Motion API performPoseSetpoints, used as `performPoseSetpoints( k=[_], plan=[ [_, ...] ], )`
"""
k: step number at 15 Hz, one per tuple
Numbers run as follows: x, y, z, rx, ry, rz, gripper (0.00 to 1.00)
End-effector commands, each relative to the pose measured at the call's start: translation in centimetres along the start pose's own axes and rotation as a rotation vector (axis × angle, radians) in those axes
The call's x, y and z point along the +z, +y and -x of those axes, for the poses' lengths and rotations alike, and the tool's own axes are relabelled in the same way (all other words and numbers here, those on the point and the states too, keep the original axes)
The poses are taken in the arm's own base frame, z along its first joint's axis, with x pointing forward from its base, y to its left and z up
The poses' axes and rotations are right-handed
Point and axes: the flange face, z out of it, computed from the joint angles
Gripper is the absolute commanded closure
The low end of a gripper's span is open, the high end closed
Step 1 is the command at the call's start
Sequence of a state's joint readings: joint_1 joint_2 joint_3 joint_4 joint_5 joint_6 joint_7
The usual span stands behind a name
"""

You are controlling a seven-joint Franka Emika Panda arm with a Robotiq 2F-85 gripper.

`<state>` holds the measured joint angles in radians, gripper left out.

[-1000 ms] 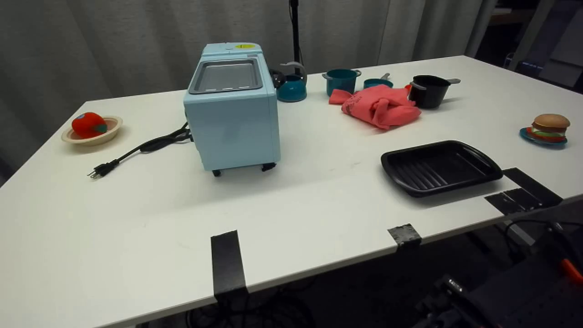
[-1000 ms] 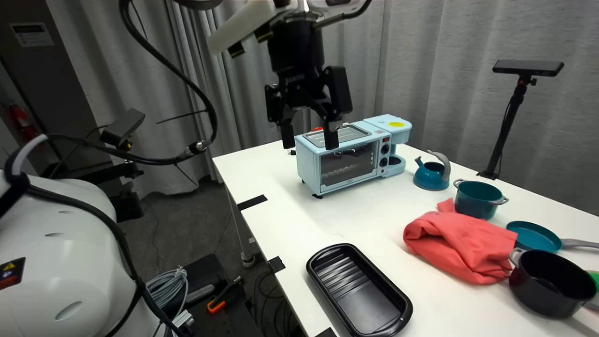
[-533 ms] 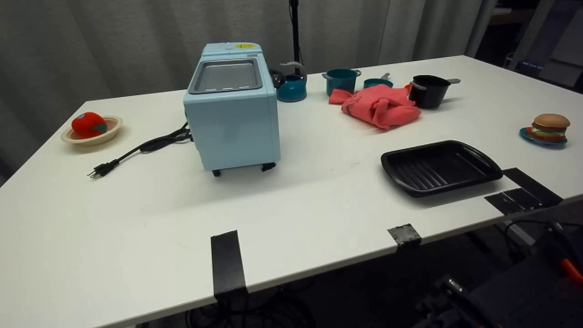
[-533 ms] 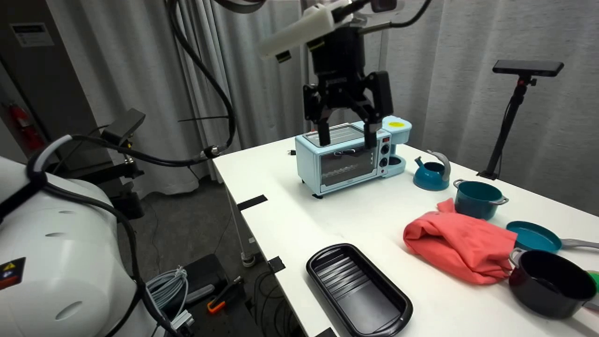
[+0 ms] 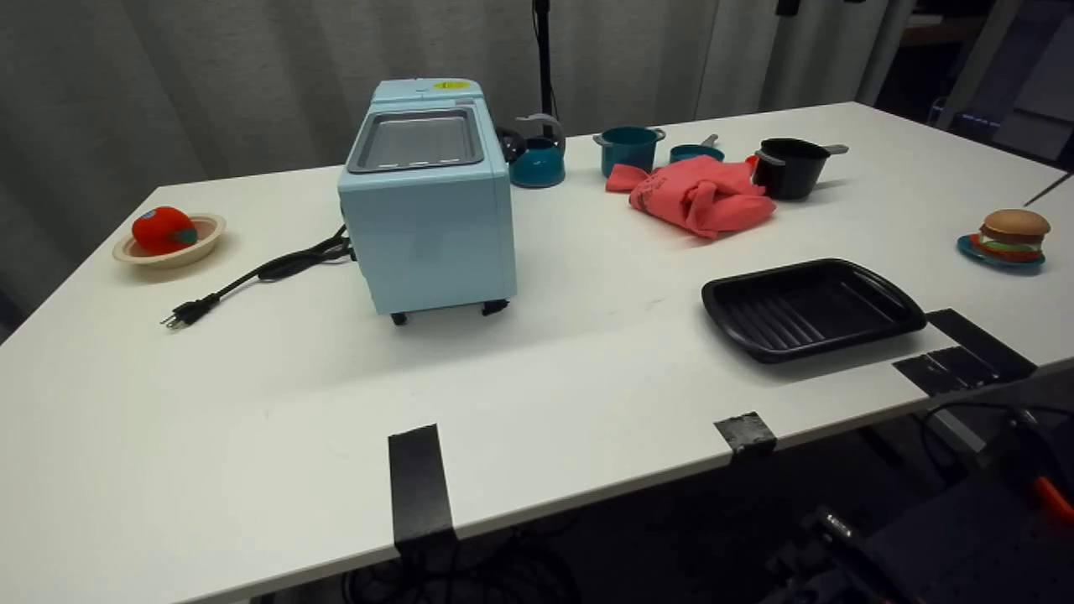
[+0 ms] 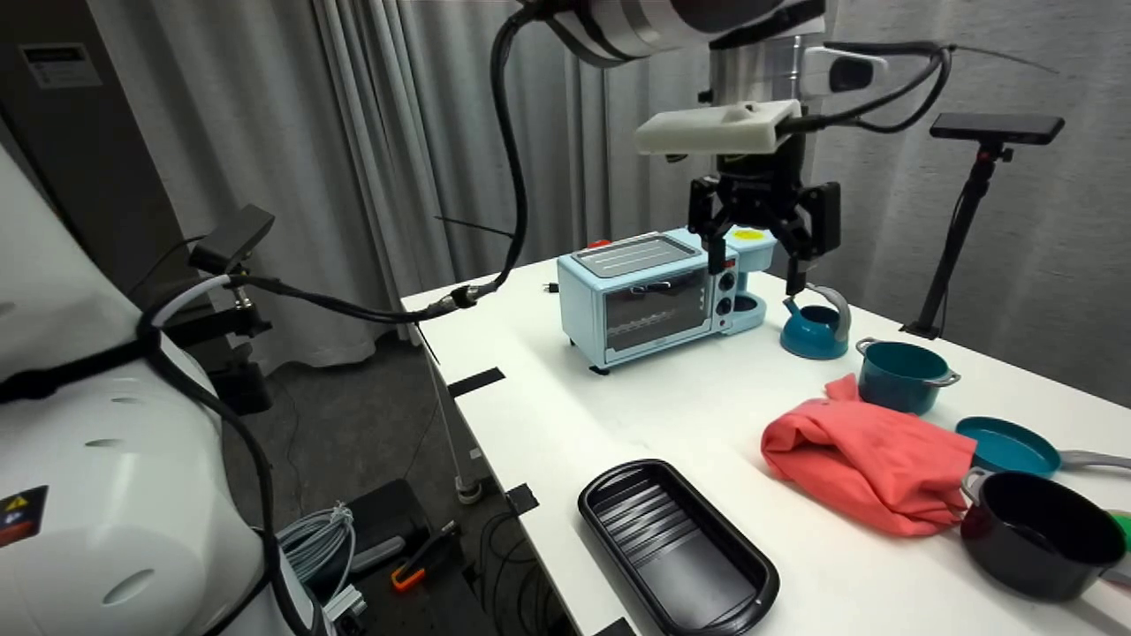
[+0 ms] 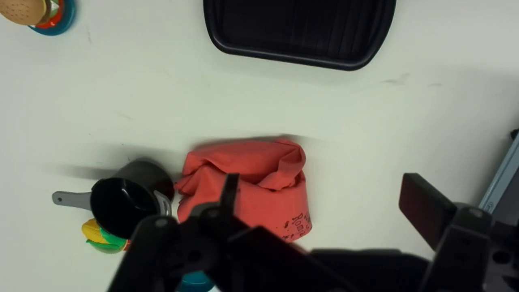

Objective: Unfold the orange cloth

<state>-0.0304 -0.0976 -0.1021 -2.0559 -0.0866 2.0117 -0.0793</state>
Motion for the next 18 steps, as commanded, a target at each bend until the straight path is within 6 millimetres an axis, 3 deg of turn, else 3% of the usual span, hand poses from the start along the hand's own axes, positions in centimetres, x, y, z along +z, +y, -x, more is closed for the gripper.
performPoseSetpoints(
  k=[1, 5, 7, 8, 10, 15, 18],
  plan=[
    [2.4, -0.1, -5.7, 0.100, 0.026, -0.054, 0.00],
    [4.9, -0.3, -9.7, 0.183, 0.044, -0.035, 0.00],
    [5.9, 0.6, -11.2, 0.228, 0.035, -0.014, 0.00],
    [5.6, -0.3, -9.1, 0.181, 0.027, -0.023, 0.00],
    [6.4, -0.3, -9.6, 0.185, 0.018, -0.020, 0.00],
    [5.9, -0.5, -9.5, 0.167, 0.025, -0.016, 0.00],
    [8.0, 1.0, -10.6, 0.241, -0.011, -0.012, 0.00]
  ],
)
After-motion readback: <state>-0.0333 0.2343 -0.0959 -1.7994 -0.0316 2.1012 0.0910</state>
